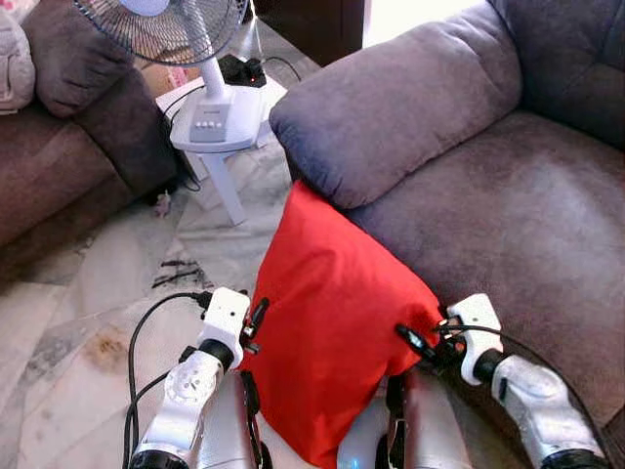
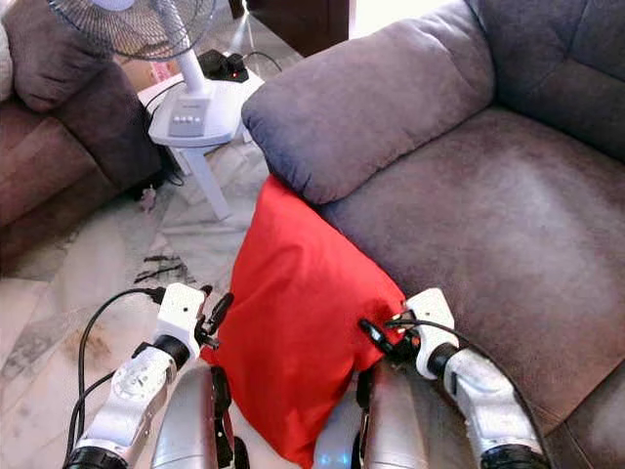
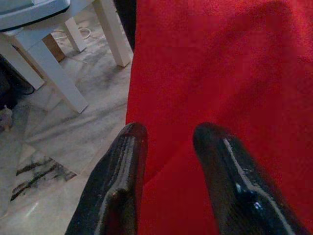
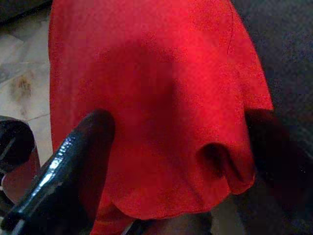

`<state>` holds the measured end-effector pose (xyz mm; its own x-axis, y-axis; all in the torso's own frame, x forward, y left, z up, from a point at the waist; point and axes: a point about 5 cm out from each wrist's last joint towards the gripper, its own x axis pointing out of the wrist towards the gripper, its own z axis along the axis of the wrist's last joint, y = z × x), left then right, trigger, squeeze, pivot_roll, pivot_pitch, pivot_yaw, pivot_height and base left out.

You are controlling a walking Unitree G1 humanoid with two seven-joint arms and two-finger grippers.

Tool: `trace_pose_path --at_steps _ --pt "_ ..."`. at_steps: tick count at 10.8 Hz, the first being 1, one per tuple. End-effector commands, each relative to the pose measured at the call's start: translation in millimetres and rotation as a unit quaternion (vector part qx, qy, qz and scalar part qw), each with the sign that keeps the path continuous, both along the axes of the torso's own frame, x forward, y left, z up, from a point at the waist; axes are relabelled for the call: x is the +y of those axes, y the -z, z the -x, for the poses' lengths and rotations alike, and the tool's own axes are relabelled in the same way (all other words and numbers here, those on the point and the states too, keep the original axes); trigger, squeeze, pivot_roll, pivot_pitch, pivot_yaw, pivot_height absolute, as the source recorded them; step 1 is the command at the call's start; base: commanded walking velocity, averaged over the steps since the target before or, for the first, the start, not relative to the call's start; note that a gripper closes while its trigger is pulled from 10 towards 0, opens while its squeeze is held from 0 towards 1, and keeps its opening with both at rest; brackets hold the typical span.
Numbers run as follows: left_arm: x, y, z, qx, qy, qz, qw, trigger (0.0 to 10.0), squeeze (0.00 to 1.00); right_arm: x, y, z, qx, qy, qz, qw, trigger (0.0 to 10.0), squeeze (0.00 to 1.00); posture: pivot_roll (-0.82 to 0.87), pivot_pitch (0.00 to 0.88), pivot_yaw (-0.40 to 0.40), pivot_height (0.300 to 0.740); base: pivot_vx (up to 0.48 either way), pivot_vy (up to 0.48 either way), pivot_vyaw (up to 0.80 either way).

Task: Move the pillow to the sofa from floor

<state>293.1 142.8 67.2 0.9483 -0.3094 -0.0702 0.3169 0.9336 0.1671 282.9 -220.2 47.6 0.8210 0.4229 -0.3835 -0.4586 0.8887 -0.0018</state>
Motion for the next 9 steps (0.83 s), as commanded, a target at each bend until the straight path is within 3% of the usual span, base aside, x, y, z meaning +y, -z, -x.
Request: trace_pose_path --at_steps 1,2,9 --pt "2.4 5.7 2.3 0.012 -0.002 -0.007 1.0 10.0 0.0 3.3 7.8 2.8 0.011 0.0 0.008 1.0 4.6 0.0 0.05 0.213 0.089 0.553 0.0 0.0 0.0" --pt "2.9 5.7 2.3 0.012 -0.003 -0.007 1.0 10.0 0.0 2.5 8.1 2.7 0.01 -0.003 0.019 1.0 0.0 0.0 0.05 0.213 0.088 0.553 0.0 0.0 0.0" --pt "3.4 6.6 1.8 0.012 -0.009 -0.004 1.0 10.0 0.0 -0.3 -0.2 -5.9 -0.021 0.015 0.01 1.0 0.0 0.0 0.04 0.213 0.078 0.553 0.0 0.0 0.0"
